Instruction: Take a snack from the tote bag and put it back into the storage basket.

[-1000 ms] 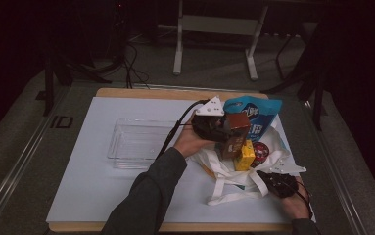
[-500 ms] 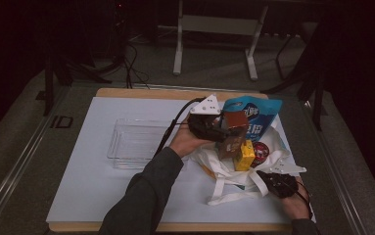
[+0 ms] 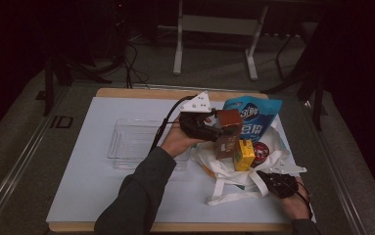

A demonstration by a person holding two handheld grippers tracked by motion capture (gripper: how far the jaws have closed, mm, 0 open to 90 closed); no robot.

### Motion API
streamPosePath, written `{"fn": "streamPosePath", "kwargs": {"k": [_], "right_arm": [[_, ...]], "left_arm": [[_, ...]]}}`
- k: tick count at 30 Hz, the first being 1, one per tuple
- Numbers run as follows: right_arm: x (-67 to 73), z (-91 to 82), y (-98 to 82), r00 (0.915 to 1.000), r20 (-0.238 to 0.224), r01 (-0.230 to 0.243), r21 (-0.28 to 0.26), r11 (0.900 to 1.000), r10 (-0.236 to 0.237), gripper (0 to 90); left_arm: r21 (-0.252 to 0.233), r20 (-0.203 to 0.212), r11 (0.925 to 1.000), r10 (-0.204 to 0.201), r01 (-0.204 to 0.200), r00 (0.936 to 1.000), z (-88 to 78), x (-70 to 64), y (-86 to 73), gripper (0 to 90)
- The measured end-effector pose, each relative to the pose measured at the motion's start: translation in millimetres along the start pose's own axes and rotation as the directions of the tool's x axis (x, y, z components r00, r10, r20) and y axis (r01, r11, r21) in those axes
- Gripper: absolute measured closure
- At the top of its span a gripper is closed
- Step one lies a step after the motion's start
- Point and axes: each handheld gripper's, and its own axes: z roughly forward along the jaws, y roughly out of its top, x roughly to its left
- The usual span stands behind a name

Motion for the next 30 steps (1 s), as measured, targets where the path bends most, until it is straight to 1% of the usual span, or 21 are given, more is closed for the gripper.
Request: {"fn": "streamPosePath", "kwargs": {"k": [3, 4, 8, 10, 15, 18, 21, 23, 27, 28, 30], "right_arm": [[0.0, -0.1, 0.0, 1.0000, 0.000, 0.000, 0.001, 1.000, 0.000, 87.8], [0.0, -0.1, 0.0, 1.0000, 0.000, -0.001, 0.000, 1.000, 0.001, 87.8], [0.0, -0.1, -0.1, 1.0000, 0.000, -0.001, 0.000, 1.000, 0.001, 87.8], [0.0, -0.1, -0.1, 1.0000, 0.000, -0.001, 0.000, 1.000, 0.001, 87.8], [-0.2, -0.2, -0.2, 1.0000, -0.001, -0.003, 0.000, 1.000, 0.003, 87.8], [-0.2, -0.1, -0.3, 1.0000, -0.001, -0.003, -0.001, 1.000, 0.003, 87.8], [-0.2, -0.1, -0.2, 1.0000, -0.001, -0.002, -0.001, 1.000, 0.002, 87.8], [-0.2, -0.2, -0.3, 1.0000, -0.001, -0.002, -0.001, 1.000, 0.002, 87.8], [-0.1, -0.2, -0.3, 1.0000, 0.000, -0.002, -0.001, 1.000, 0.002, 87.8], [-0.1, -0.2, -0.3, 1.0000, 0.000, -0.002, -0.001, 1.000, 0.002, 87.9], [-0.1, -0.2, -0.3, 1.0000, 0.000, -0.003, -0.001, 1.000, 0.003, 87.8]], "left_arm": [[-0.004, 0.003, 1.0000, 0.003, -0.003, 1.0000, -5.6, -0.7, 1.8, 42.9], [-0.009, 0.003, 1.0000, -0.001, 0.001, 1.0000, -9.5, -0.5, 2.6, 42.9], [-0.011, -0.003, 0.9999, -0.006, 0.006, 1.0000, -14.8, -0.1, 3.3, 42.9], [-0.016, -0.004, 0.9998, -0.011, 0.010, 0.9999, -21.0, 1.4, 3.7, 42.9], [-0.016, -0.004, 0.9997, -0.020, 0.020, 0.9998, -26.3, 3.1, 3.8, 42.9], [-0.011, -0.007, 0.9997, -0.020, 0.020, 0.9998, -30.1, 3.2, 4.2, 42.9], [-0.018, -0.008, 0.9997, -0.018, 0.018, 0.9998, -34.3, 2.9, 5.0, 42.9], [-0.016, -0.017, 0.9997, -0.019, 0.019, 0.9997, -38.9, 3.5, 6.0, 42.9], [-0.023, -0.016, 0.9995, -0.021, 0.020, 0.9997, -44.7, 4.3, 7.2, 42.9], [-0.023, -0.029, 0.9996, -0.016, 0.015, 0.9995, -48.9, 4.1, 8.4, 42.9], [-0.023, -0.032, 0.9996, -0.014, 0.013, 0.9994, -50.9, 4.4, 8.8, 42.9]]}}
